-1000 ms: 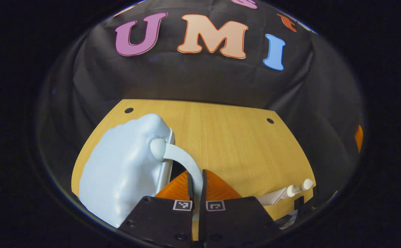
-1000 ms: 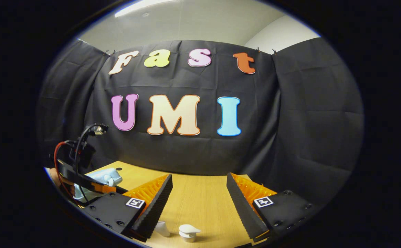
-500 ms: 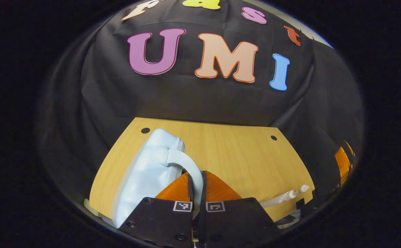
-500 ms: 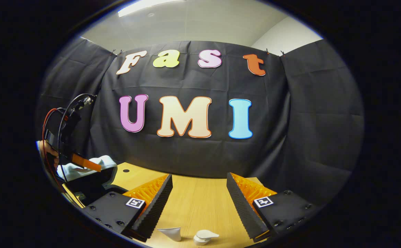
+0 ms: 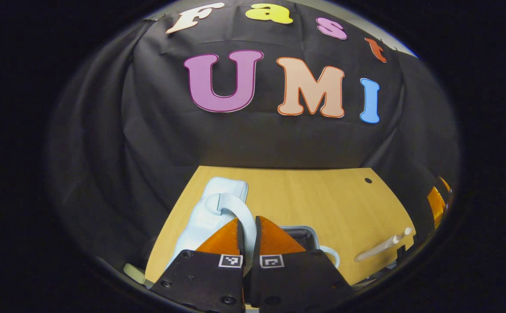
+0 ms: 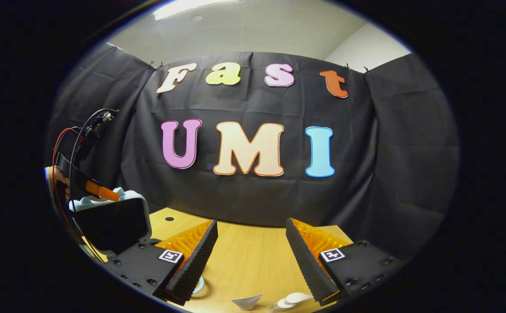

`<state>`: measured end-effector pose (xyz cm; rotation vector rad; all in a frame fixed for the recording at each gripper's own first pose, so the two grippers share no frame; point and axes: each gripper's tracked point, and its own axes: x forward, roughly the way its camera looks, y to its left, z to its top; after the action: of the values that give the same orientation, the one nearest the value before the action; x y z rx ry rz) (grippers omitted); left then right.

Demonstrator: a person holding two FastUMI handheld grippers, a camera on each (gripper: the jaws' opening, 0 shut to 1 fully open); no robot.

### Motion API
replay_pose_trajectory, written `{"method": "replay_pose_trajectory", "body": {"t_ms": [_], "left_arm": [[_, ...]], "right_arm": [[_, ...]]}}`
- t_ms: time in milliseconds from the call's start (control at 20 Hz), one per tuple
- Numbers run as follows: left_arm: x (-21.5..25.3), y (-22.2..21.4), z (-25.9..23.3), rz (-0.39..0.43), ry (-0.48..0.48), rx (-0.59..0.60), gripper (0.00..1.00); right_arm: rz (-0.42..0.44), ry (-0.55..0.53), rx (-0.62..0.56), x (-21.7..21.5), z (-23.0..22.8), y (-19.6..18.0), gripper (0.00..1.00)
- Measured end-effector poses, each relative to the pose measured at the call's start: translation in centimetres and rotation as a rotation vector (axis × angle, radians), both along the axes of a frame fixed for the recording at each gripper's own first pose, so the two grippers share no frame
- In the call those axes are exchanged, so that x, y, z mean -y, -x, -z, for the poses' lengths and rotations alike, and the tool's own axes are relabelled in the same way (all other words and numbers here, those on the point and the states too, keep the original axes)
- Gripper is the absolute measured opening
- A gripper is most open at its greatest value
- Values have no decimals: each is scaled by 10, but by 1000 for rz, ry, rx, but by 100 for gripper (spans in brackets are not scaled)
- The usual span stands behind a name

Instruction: First open the suitcase, pack the skin care products into it, and then close the suitcase.

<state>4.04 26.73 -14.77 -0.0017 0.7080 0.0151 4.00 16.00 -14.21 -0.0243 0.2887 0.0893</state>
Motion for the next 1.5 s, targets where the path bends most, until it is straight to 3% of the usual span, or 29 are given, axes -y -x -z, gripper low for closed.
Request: {"method": "replay_pose_trajectory", "body": {"t_ms": [600, 1000, 1100, 1500], "left_arm": [[-143, -8, 30, -159, -83, -30, 0], [-218, 8, 90, -303, -43, -123, 0], [-242, 13, 107, -329, -80, -143, 0], [-257, 37, 184, -415, 10, -298, 0]], "right_arm": [[30, -7, 43, -36, -14, -11, 99], [37, 26, 39, -44, -10, -9, 99], [39, 34, 31, -45, -8, -8, 99], [27, 78, -8, -52, 4, -7, 99]]}}
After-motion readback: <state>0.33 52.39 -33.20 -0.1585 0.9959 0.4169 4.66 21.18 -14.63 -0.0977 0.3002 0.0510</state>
